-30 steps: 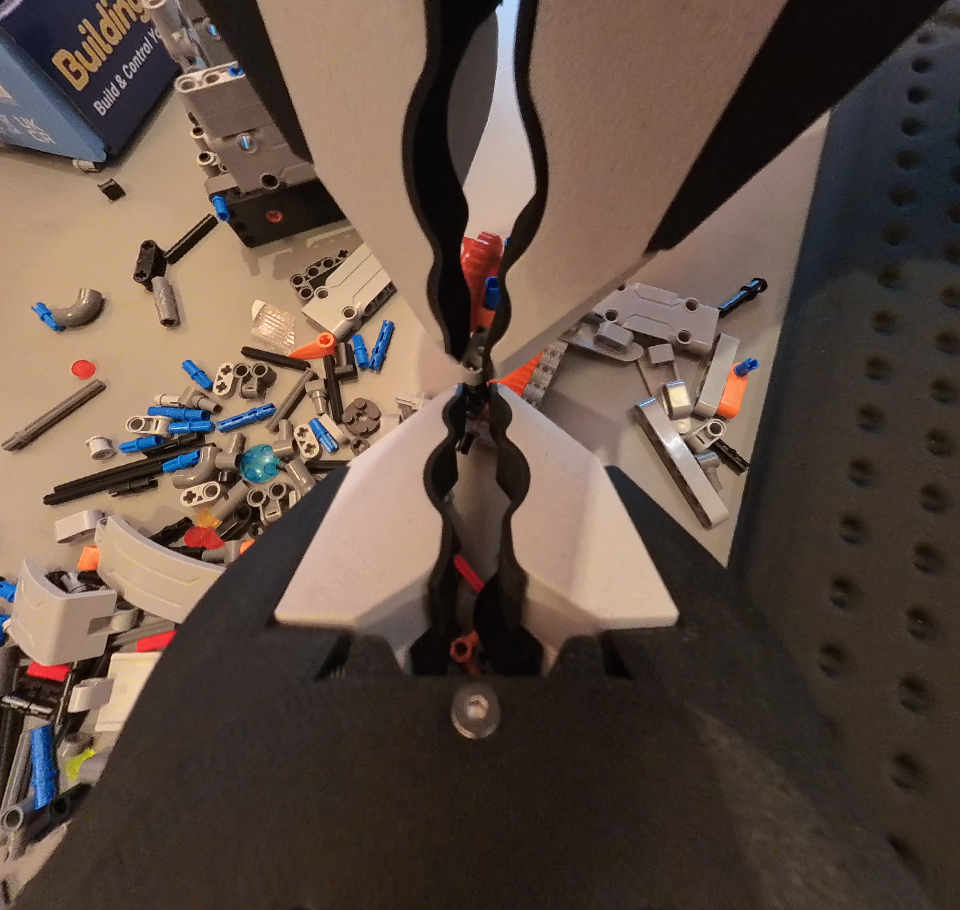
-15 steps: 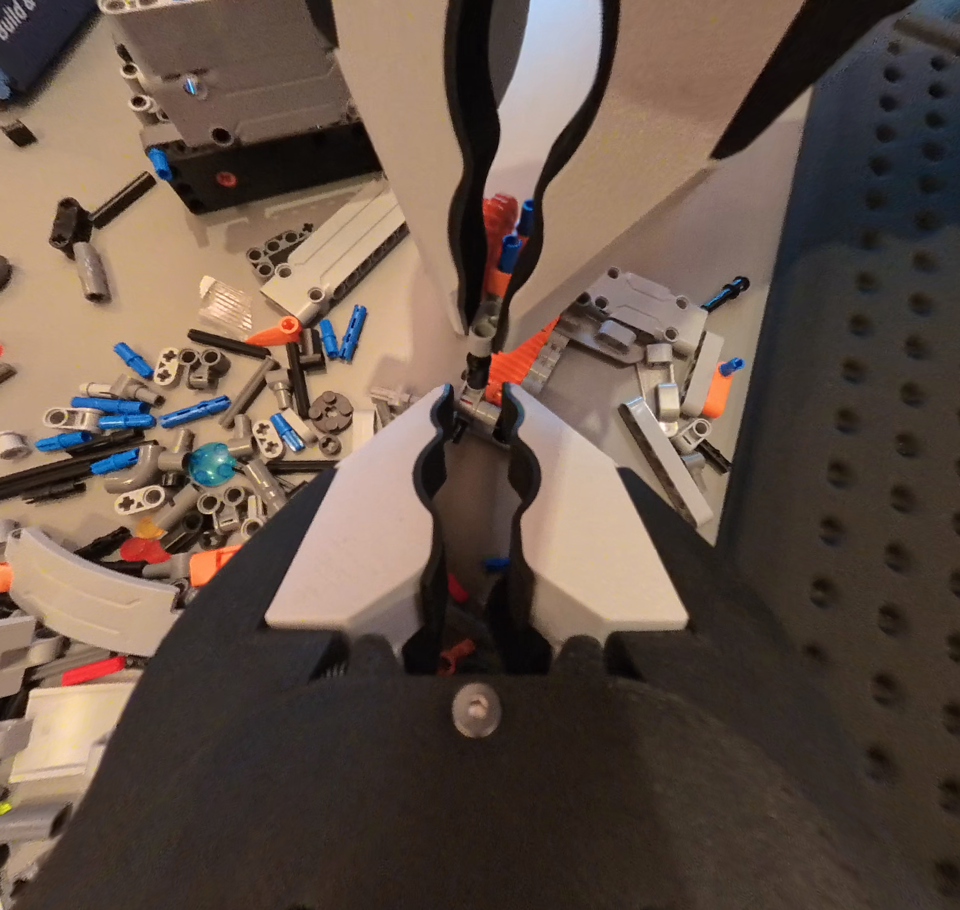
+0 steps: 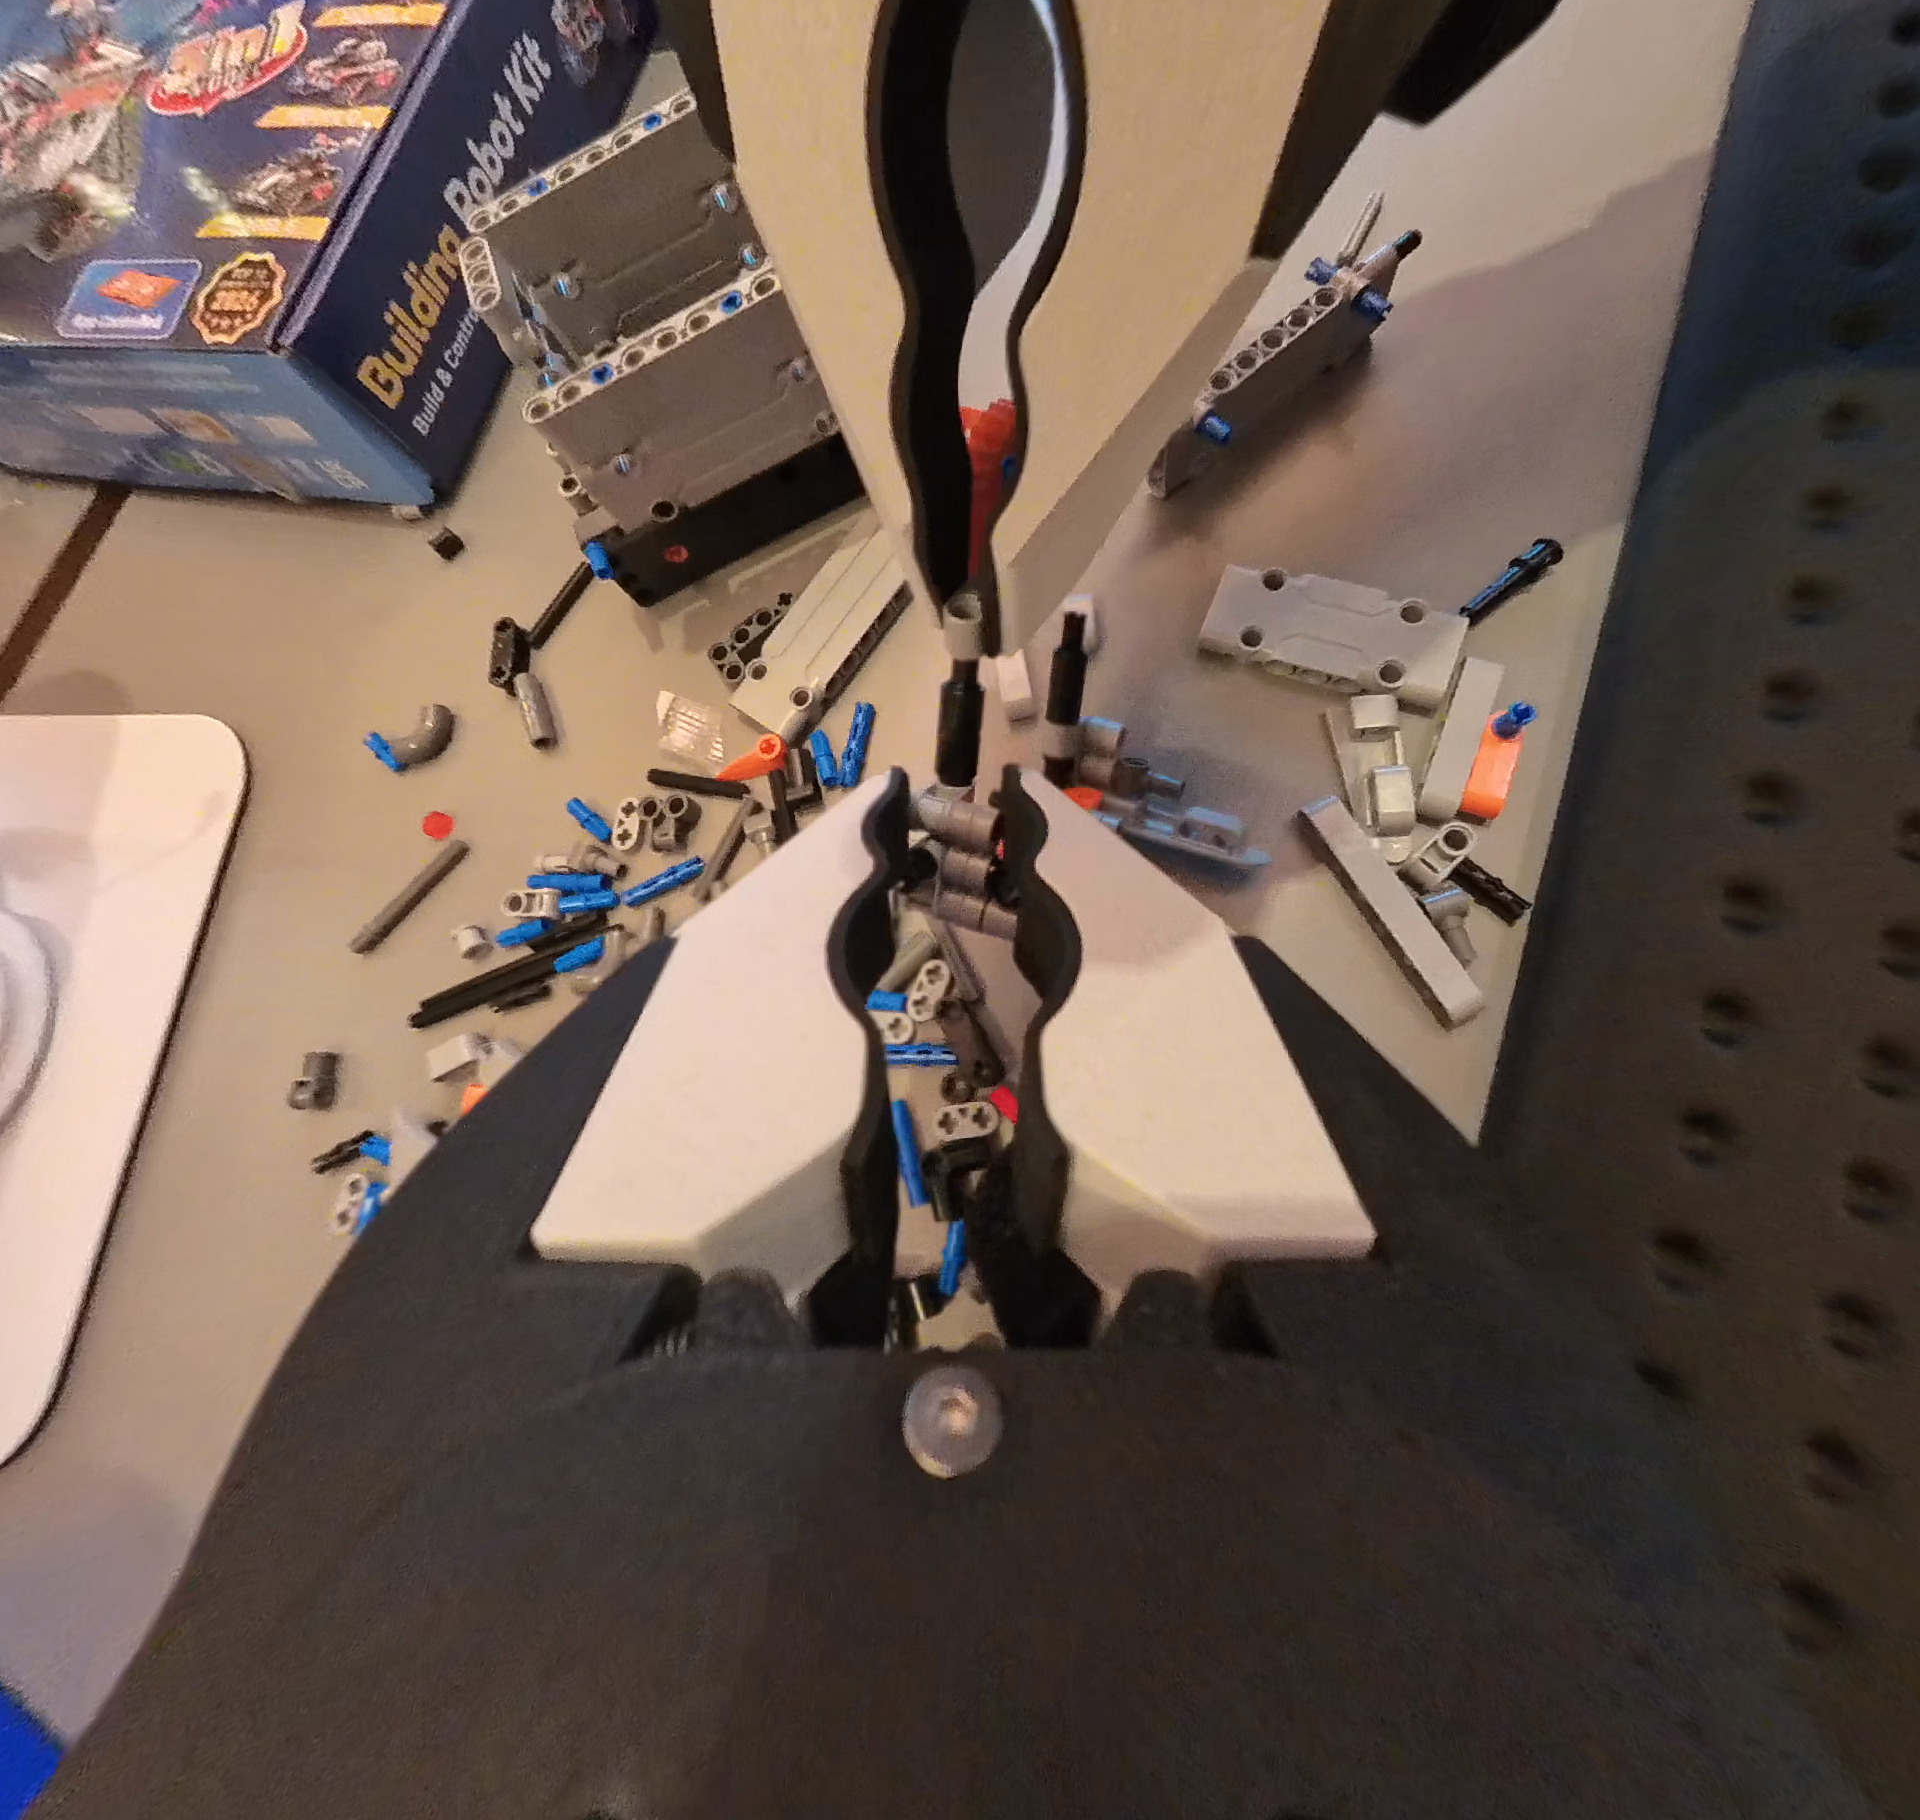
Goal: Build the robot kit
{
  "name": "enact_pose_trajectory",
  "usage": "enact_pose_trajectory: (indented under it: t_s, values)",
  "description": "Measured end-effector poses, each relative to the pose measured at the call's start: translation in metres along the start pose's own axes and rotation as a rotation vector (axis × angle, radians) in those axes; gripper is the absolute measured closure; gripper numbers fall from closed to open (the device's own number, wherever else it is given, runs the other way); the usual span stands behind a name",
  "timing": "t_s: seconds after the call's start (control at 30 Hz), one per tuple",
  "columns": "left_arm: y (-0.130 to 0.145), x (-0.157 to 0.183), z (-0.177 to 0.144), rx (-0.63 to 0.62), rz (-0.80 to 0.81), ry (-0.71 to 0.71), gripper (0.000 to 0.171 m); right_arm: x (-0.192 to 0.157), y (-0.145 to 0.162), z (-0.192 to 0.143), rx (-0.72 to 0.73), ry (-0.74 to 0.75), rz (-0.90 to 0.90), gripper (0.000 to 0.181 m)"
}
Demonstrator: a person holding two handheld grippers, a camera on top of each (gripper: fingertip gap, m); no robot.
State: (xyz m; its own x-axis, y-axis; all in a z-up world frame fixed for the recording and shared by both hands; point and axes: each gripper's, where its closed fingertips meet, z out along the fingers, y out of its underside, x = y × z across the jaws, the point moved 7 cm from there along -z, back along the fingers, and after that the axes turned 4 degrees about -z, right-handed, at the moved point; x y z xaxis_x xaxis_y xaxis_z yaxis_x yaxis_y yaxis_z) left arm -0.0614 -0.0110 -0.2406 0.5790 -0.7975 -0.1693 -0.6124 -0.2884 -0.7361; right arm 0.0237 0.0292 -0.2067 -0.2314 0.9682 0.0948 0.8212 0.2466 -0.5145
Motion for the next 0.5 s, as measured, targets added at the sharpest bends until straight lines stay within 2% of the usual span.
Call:
enact_pose_trajectory:
  t_s: [0.07,0.2,0.5]
  values:
    - [-0.001,0.001,0.002,-0.025,0.043,-0.017,0.157,-0.003,-0.001,-0.001,0.057,0.002,0.009,0.176]
    - [-0.002,0.002,0.004,0.001,0.009,0.019,0.157,-0.003,0.007,-0.001,0.088,0.034,0.034,0.176]
    - [-0.003,0.004,0.003,0.012,0.025,-0.001,0.157,-0.004,0.017,-0.004,0.182,0.034,0.055,0.176]
